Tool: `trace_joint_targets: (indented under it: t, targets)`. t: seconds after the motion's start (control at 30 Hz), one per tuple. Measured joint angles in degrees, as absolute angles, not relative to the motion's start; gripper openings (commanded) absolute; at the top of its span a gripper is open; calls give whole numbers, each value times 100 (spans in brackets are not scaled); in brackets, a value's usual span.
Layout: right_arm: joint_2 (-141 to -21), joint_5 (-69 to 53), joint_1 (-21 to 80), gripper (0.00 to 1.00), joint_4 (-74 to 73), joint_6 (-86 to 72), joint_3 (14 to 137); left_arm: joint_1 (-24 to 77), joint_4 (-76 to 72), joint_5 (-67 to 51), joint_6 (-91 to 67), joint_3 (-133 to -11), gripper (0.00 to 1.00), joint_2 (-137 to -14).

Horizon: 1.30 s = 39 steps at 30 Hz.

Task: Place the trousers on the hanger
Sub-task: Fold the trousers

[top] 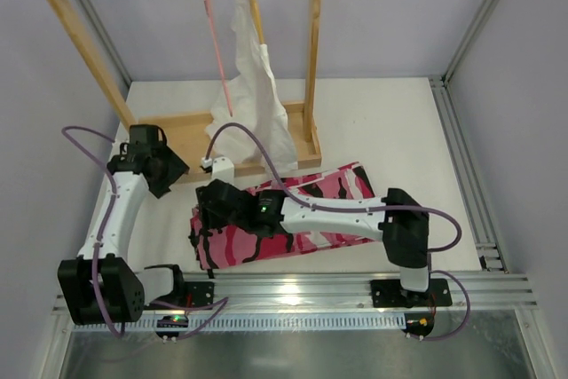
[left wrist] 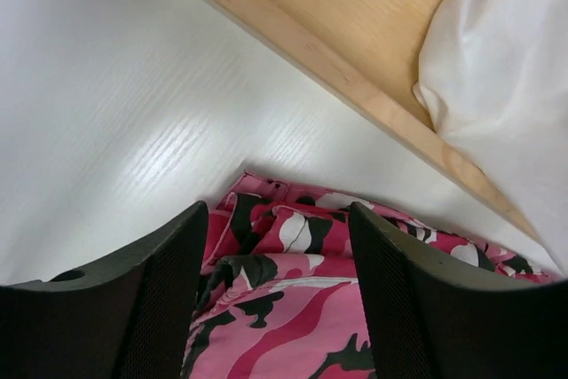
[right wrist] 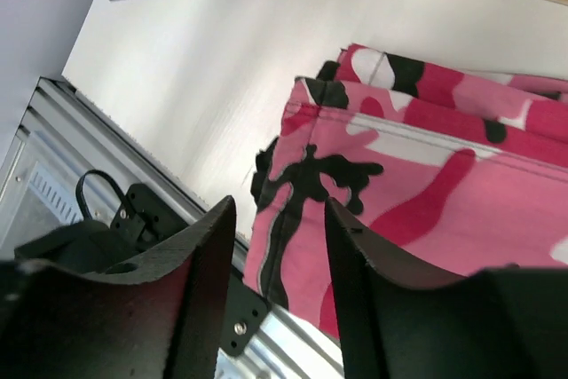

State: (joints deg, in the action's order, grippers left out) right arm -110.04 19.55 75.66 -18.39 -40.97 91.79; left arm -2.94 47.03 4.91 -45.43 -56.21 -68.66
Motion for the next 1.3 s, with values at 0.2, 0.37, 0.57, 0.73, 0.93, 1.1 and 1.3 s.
trace_joint_targets:
  t: [0.2,0.37,0.57,0.73,0.93,1.1,1.3]
  targets:
    - [-9445,1916,7566,42,-1874,-4091,7835,-200,4805,21,-4169,-5513,64,-6486]
    - [-7946,1870,7570,41,-1774,-4145,6307,196,4794,-248,-4128,-5019,63,-6187]
    - [-6851,2064,7474,41,-2104,-4442,4945,578,4729,-412,-4338,-4362,62,-6178]
    - [-6090,2108,6834,41,-2231,-4523,4364,941,4641,-320,-4462,-4338,45,-6477]
    - [-5332,2045,5487,38,-2196,-4558,3363,952,4615,45,-4484,-4445,1,-6672]
    - [-5288,2145,5236,39,-2182,-4869,2812,963,4637,272,-4421,-4967,0,-6869]
    - [-5275,2408,5070,38,-2237,-5625,2283,974,4611,622,-4340,-5061,16,-7223]
